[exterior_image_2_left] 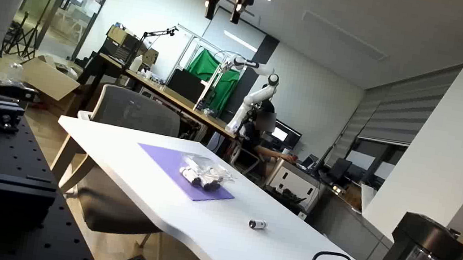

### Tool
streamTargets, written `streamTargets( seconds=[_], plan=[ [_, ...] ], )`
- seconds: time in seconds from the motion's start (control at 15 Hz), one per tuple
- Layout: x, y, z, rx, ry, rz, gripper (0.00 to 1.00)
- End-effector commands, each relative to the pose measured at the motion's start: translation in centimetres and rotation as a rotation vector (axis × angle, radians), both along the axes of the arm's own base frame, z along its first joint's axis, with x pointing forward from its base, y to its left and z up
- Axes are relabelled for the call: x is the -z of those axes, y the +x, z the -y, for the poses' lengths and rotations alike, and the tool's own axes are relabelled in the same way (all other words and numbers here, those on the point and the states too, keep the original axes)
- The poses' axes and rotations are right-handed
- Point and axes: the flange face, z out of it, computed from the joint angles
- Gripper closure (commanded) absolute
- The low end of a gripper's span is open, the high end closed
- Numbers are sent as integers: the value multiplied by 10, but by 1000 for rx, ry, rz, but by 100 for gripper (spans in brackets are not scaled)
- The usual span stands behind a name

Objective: Press the switch on the adapter

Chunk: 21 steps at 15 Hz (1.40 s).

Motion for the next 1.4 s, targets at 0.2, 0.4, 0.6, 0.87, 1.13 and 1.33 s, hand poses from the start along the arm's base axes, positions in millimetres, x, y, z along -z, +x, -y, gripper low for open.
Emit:
streamTargets(
  seconds=[0.2, 0.4, 0.6, 0.87, 1.13, 1.33],
  plan=[
    [-2, 0, 0, -1, 0, 5, 0],
    [-2, 0, 0, -1, 1, 6, 0],
    [-2, 0, 0, -1, 1, 6, 0],
    [-15, 13, 73, -102, -28, 52, 0],
    [-13, 25, 177, -133, -27, 5, 0],
    [-6, 15, 195, -112, -3, 12, 0]
  ],
)
